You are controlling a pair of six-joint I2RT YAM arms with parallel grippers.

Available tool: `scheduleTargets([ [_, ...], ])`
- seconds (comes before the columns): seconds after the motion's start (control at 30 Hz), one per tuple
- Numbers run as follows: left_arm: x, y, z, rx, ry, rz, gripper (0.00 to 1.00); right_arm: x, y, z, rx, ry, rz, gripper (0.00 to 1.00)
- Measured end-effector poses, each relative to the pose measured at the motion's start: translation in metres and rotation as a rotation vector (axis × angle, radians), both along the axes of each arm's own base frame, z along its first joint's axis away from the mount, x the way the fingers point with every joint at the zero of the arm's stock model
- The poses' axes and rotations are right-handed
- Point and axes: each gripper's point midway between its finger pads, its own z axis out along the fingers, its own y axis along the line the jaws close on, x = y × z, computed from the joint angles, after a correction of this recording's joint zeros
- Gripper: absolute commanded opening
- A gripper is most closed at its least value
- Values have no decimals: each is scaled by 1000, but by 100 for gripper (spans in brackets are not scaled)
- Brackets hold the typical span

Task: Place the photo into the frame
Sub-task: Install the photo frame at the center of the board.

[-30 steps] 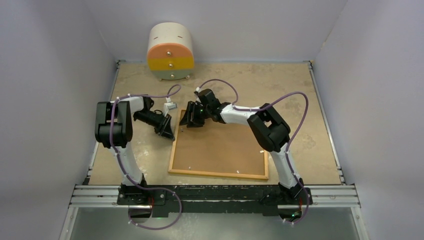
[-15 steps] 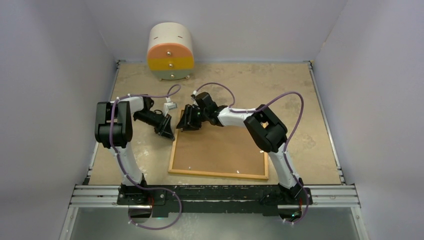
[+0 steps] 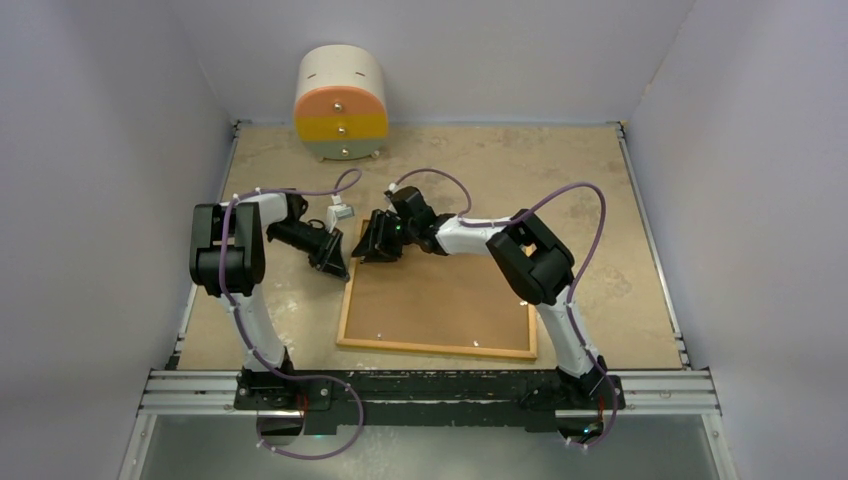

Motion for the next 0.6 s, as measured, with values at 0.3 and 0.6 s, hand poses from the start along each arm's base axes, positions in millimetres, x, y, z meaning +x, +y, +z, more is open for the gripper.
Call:
scheduleTargets([
  [0.3, 0, 0, 0, 2, -2, 0, 16, 3, 2, -1, 35, 54, -78, 46],
  [0.6, 0, 0, 0, 1, -10, 0, 16, 4, 6, -2, 83, 115, -174, 46],
])
